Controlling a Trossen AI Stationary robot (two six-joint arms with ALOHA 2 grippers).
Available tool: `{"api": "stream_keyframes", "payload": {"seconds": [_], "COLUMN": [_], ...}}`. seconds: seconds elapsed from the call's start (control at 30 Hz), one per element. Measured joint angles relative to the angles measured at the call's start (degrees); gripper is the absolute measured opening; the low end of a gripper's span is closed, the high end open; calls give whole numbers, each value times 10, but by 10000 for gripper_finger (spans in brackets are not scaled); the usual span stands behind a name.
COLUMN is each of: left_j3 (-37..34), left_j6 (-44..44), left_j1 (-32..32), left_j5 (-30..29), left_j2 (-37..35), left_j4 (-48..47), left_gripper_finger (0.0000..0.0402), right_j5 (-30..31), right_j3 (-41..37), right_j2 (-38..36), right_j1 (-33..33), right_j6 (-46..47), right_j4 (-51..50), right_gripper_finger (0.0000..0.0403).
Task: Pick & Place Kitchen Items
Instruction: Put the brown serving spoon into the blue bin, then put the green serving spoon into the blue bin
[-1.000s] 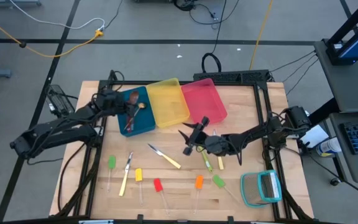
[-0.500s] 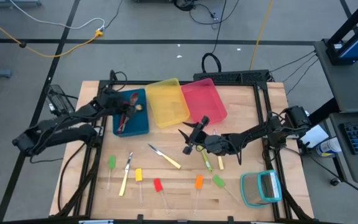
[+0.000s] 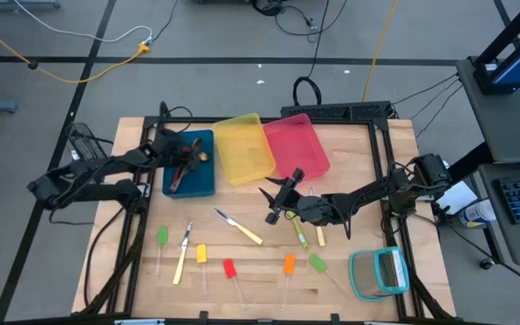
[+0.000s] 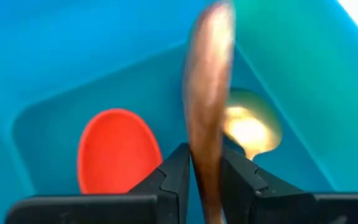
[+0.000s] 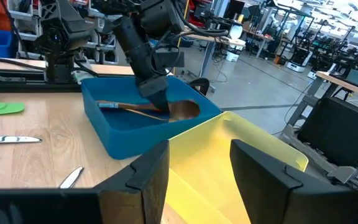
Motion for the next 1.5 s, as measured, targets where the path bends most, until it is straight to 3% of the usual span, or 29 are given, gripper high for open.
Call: {"api": "stream_keyframes", "payload": {"seconds": [0.37,0.77,1.0,1.13,1.3,1.4,1.5], "left_j3": [0,7,28,37,50,56,56], "left_j6": [-2,7,7,7,1,-22,-35], "left_j1": [0,-4,-30,-51,-87,-113,-145], "left_j5": [-10,0,1,1,7,46,91], "left_j2": [4,-14,-77,-125,-180,-202,-212], "left_j4": [-1,-10,-12,-12,-7,22,80], "left_gripper_finger": [77,164,175,164,150,144,137], "right_j5": [0,0,0,-2,-99,-154,-160], "right_j3": [0,0,0,0,0,0,0], "right_j2": [0,0,0,0,0,0,0], "right_j1": [0,4,16,16,16,20,27], "right_j6": [0,1,41,119,252,341,410], "right_j4": [0,-4,-60,-144,-245,-302,-366], "right_gripper_finger": [167,167,167,167,167,167,167]}}
